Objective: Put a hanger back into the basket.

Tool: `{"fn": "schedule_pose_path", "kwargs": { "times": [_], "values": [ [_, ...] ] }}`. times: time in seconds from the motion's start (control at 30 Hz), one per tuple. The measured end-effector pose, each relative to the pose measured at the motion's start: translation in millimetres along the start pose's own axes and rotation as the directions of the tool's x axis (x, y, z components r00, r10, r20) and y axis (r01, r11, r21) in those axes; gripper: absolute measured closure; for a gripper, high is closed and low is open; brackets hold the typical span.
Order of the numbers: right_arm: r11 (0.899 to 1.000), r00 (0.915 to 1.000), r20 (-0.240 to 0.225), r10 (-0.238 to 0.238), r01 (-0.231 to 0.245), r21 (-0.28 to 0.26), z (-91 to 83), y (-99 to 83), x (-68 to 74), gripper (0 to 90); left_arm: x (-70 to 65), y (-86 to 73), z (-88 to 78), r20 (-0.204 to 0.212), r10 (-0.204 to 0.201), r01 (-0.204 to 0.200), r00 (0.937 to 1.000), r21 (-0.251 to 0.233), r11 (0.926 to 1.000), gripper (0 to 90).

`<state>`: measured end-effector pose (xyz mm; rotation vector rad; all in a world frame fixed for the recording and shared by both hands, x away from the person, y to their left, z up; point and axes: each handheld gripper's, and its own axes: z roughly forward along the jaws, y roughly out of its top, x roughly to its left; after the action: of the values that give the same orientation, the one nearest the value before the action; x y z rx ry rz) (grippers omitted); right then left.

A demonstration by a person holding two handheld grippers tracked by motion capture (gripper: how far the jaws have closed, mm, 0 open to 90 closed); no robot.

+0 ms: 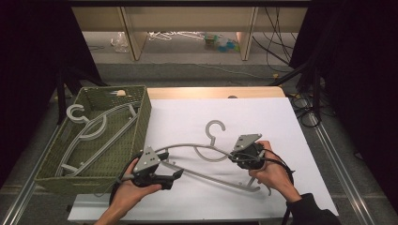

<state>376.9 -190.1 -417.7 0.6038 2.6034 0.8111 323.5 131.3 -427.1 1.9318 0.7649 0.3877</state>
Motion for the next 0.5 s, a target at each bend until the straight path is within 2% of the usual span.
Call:
{"fn": "schedule_pose_path", "kwargs": {
  "times": [0.07, 0.13, 0.17, 0.27, 0.3, 0.4, 0.43, 0.47, 0.5],
  "values": [
    [1.0, 1.0, -0.001, -0.004, 0.004, -0.004, -2.1, 0.5, 2.3, 82.2, 0.7, 10.0, 9.9, 0.009, 0.024, -0.024, 0.9997, 0.007, 0.9997, 22.9],
    [1.0, 0.9998, -0.001, -0.022, 0.022, -0.01, -5.3, 0.7, 4.6, 82.2, 3.1, 19.8, 19.5, 0.0, 0.076, -0.076, 0.9971, 0.022, 0.9969, 23.0],
    [1.0, 0.9998, -0.001, -0.022, 0.022, -0.01, -5.3, 0.7, 4.6, 82.2, 2.9, 23.1, 24.5, -0.003, 0.071, -0.071, 0.9975, 0.028, 0.9971, 23.0],
    [0.999, 0.9995, 0.001, -0.031, 0.031, -0.019, -8.6, 1.3, 7.3, 82.3, 7.3, 32.1, 36.4, -0.014, 0.123, -0.122, 0.9922, 0.08, 0.9893, 23.1],
    [0.999, 0.9994, 0.004, -0.034, 0.034, -0.018, -9.9, 1.4, 8.0, 82.3, 7.5, 34.0, 41.4, -0.024, 0.13, -0.127, 0.9913, 0.093, 0.9876, 23.0],
    [0.999, 0.9991, 0.0, -0.042, 0.042, -0.025, -12.7, 2.2, 10.4, 82.3, 8.7, 36.4, 50.4, -0.002, 0.153, -0.152, 0.9882, 0.122, 0.9808, 23.1],
    [0.999, 0.9991, 0.0, -0.042, 0.042, -0.025, -12.7, 2.2, 10.4, 82.3, 8.5, 36.3, 53.9, 0.001, 0.153, -0.152, 0.9882, 0.121, 0.9809, 23.1],
    [0.998, 0.9987, -0.001, -0.051, 0.051, -0.027, -13.0, 2.3, 10.5, 82.3, 8.6, 37.1, 55.9, -0.004, 0.168, -0.166, 0.9857, 0.132, 0.9771, 23.4],
    [0.998, 0.9988, -0.002, -0.048, 0.048, -0.03, -13.4, 2.4, 11.2, 82.3, 8.8, 36.9, 59.0, -0.007, 0.171, -0.168, 0.9853, 0.134, 0.9766, 23.7]
  ]
}}
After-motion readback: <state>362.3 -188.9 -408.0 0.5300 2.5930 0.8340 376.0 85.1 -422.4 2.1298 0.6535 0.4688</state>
